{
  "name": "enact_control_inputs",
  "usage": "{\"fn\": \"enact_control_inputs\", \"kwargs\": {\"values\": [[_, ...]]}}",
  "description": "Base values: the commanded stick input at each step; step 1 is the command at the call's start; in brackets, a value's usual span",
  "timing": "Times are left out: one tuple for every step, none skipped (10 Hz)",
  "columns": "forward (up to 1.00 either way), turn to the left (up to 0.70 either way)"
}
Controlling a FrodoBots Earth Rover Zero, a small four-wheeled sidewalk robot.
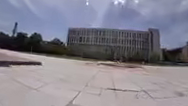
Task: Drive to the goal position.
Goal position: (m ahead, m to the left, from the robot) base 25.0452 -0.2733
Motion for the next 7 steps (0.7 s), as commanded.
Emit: {"fn": "enact_control_inputs", "kwargs": {"values": [[0.7,0.0],[0.7,0.0],[0.7,0.0],[0.7,0.0],[0.7,0.0],[0.7,0.0],[0.7,0.0]]}}
